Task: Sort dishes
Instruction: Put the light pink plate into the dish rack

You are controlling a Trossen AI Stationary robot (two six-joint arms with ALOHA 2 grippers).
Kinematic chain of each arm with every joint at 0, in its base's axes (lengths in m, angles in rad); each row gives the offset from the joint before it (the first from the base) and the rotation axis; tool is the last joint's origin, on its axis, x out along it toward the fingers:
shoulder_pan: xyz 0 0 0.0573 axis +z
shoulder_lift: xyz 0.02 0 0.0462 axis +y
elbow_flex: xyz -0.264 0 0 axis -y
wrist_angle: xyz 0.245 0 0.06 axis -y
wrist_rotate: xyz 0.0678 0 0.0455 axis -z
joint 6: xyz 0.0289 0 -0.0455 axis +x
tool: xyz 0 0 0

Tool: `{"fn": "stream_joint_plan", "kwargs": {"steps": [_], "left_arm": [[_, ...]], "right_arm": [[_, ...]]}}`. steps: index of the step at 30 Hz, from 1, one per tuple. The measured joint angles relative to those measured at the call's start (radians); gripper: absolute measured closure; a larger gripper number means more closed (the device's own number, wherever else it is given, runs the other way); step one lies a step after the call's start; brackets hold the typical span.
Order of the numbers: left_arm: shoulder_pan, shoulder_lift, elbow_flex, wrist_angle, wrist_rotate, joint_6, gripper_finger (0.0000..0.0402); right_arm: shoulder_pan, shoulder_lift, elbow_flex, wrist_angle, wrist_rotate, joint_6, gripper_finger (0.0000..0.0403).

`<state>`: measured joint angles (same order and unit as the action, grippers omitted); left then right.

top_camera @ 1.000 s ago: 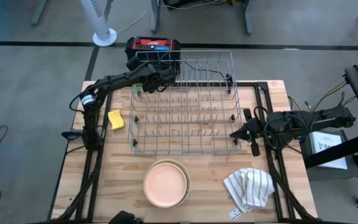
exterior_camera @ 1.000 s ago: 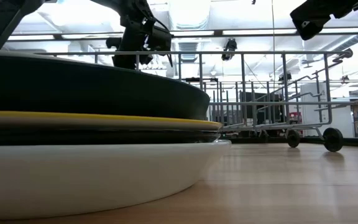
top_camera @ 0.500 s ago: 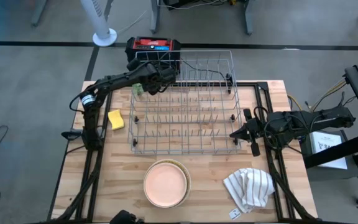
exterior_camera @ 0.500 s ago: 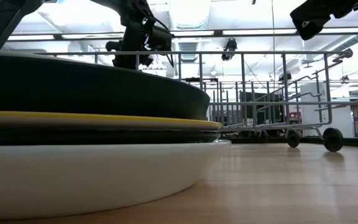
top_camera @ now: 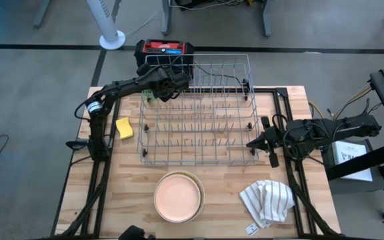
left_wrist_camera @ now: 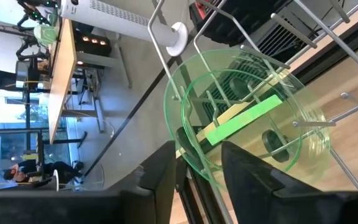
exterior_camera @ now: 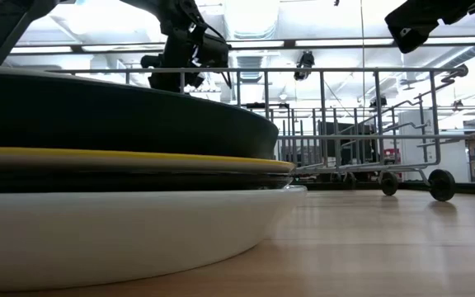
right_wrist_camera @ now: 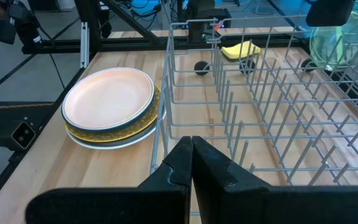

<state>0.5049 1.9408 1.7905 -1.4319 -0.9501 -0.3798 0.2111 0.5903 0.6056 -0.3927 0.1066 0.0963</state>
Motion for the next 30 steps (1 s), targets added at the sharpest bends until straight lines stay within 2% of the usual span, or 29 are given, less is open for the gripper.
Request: {"fn": "stream_joint_plan", "kwargs": {"steps": [9,15,19,24,27,30], "left_arm": [[-0.012,-0.001,0.014,-0.032,0.002,0.008,0.0265],[-0.092,-0.003,0.163,-0.137,0.081,0.004,0.0264],[-0.197,-0.005,0.338,-0.14,0.113,0.047,0.0264],[-0.381,-0.013,0.57,-0.121,0.14,0.114,0.0264],[-0.508,-0.103,0.483,0.033,0.167,0.188,0.0264],[-0.64,-0.163,0.439,0.093,0.246,0.151,0.0264]], "right_arm": [[0.0,0.0,0.0,0.0,0.0,0.0,0.0403],[0.0,0.0,0.0,0.0,0.0,-0.015,0.0403],[0.0,0.0,0.0,0.005,0.0,-0.046,0.0403],[0.0,0.0,0.0,0.037,0.0,-0.048,0.0403],[-0.001,0.0,0.0,0.047,0.0,-0.047,0.0403],[0.0,0.001,0.0,0.059,0.0,-0.039,0.0403]]}}
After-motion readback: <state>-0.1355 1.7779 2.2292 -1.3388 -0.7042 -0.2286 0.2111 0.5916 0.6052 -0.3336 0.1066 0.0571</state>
